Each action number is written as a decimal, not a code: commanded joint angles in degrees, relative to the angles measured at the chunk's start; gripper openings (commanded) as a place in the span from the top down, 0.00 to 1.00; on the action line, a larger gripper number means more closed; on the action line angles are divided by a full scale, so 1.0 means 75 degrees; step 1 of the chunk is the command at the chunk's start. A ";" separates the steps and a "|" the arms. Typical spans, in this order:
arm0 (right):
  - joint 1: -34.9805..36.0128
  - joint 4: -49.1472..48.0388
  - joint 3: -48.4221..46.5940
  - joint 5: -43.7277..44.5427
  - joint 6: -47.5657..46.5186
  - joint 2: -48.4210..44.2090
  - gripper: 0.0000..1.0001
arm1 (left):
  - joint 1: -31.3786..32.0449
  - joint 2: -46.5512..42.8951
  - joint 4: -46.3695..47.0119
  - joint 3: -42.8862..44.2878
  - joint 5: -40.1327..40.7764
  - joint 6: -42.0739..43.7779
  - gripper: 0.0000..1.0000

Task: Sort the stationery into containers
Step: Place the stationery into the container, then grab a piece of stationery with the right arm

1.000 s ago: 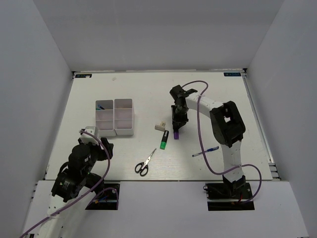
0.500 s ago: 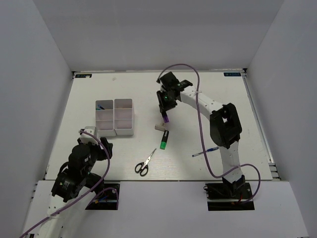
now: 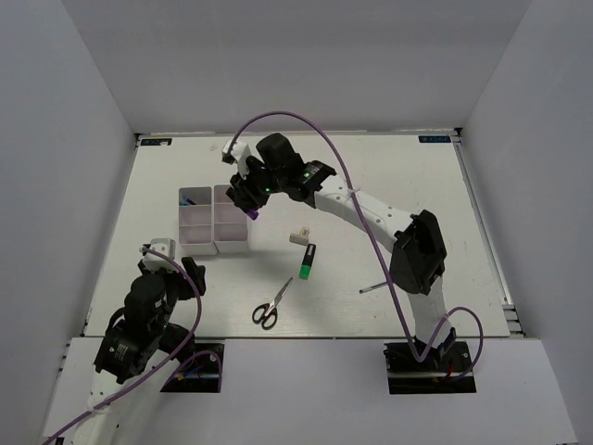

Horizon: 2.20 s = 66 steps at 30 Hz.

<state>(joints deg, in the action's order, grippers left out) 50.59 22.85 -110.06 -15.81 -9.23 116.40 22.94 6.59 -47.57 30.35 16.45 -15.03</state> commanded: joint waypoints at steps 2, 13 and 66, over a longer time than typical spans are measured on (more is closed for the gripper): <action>0.0075 -0.1195 -0.0115 -0.1719 -0.1192 -0.0063 1.00 | -0.0035 0.0000 0.0050 -0.0062 0.0210 -0.0024 0.21; 0.0052 -0.2555 -0.0266 -0.2426 -0.2202 0.1143 1.00 | -0.0023 -0.0046 0.0062 -0.0074 0.0069 -0.0012 0.21; -0.0839 0.2414 0.3390 0.2496 0.5250 -0.1191 0.40 | -0.0023 0.0270 0.0073 -0.0074 -0.0259 0.0011 0.27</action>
<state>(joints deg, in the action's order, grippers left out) 43.97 41.21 -82.39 3.53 23.79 104.88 22.94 7.73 -47.57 29.82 14.98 -15.27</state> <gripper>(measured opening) 0.609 0.733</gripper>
